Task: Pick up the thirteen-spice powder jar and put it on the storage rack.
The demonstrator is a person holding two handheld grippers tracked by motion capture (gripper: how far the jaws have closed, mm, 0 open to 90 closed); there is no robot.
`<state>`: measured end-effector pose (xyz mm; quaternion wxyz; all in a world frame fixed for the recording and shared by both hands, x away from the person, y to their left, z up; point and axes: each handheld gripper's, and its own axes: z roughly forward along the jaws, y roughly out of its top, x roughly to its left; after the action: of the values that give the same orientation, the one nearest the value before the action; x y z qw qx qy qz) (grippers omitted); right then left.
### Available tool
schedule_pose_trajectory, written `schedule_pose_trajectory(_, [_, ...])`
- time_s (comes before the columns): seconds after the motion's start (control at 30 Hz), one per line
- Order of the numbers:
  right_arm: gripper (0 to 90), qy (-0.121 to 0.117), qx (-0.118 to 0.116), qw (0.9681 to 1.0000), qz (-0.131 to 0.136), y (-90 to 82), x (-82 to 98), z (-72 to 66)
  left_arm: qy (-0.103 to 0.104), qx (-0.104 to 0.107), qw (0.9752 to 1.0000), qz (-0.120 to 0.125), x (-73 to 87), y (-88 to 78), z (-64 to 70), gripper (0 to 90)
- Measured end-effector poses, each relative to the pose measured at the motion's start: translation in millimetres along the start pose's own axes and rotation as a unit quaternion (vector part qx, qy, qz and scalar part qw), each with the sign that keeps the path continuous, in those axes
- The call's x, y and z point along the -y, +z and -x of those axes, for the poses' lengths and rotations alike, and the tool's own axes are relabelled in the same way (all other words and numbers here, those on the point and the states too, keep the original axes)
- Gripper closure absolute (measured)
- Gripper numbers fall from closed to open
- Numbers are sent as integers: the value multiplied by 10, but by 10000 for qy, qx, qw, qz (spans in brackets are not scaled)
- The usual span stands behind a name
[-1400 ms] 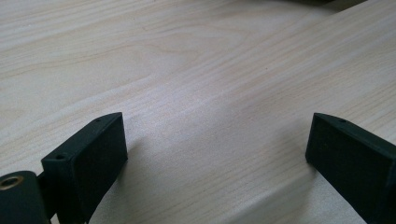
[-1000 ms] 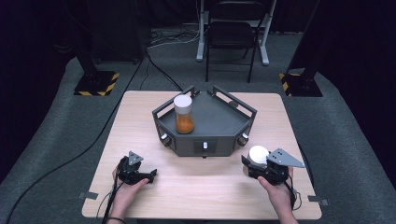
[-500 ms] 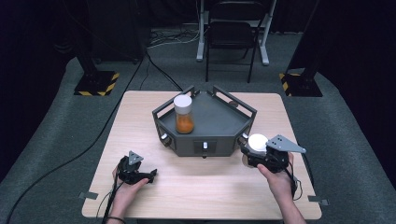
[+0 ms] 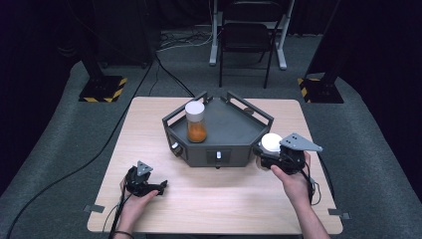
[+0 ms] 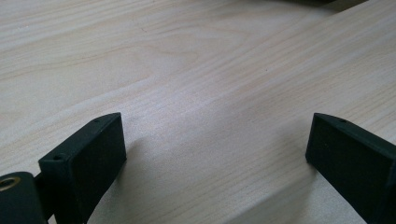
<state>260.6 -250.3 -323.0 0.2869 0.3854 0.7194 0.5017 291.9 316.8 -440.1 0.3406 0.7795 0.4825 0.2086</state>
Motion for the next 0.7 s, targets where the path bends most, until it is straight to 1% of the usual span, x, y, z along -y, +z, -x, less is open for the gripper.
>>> schedule_pose_trajectory(0.03, [294,-6,-20,10000,-12,17,-46,0,0,0,10000,1,0,0,0,47])
schedule_pose_trajectory(0.2, [294,-50,-33,10000,11,50,-118,-14,0,-1,10000,0,0,0,1,47])
schedule_pose_trajectory(0.33, [294,-99,-73,9999,-4,107,-222,-13,1,-4,10000,-4,-2,1,1,46])
schedule_pose_trajectory(0.5, [294,-166,-58,9998,-19,183,-325,-23,-2,-7,10000,-4,-3,1,3,46])
schedule_pose_trajectory(0.7, [295,-156,-29,9999,4,249,-413,-27,0,-6,10000,-6,-3,1,2,46])
